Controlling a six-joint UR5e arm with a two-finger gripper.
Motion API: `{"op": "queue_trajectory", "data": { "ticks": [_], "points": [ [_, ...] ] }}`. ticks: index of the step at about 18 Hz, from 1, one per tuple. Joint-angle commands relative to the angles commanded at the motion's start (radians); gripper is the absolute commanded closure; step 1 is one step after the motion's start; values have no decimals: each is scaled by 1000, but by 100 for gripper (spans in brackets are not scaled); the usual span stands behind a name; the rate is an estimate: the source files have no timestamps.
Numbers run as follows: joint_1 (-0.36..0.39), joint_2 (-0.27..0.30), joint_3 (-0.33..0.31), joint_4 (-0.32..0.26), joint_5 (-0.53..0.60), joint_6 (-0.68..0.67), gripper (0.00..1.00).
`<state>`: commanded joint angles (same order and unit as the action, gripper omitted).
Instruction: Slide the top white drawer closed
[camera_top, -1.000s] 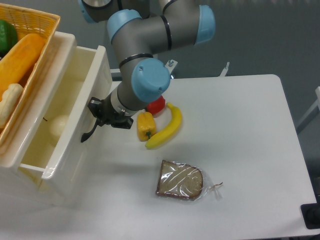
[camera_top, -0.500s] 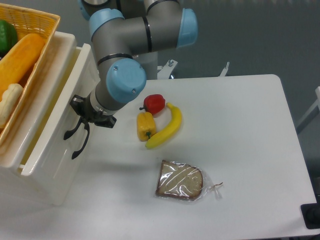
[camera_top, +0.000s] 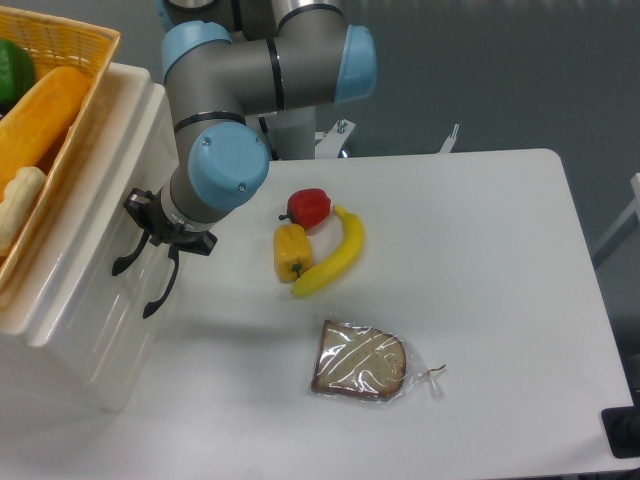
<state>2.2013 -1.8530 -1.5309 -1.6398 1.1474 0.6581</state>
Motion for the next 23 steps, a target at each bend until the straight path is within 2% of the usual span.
{"op": "queue_trajectory", "data": {
  "ticks": [3,4,7,9,10,14,18,23],
  "points": [
    [0,-2,2,2,2,2,100],
    [5,-2,2,3,3,3,95],
    [60,-2,5,38,8,6,67],
    [104,-5,9,73,64,12,13],
    [118,-12,11,89,113,9,0],
    [178,-25,12,170,196,12,0],
    [259,-25,15,256,218,26,0],
    [369,-54,20,357,299,162,0]
  ]
}}
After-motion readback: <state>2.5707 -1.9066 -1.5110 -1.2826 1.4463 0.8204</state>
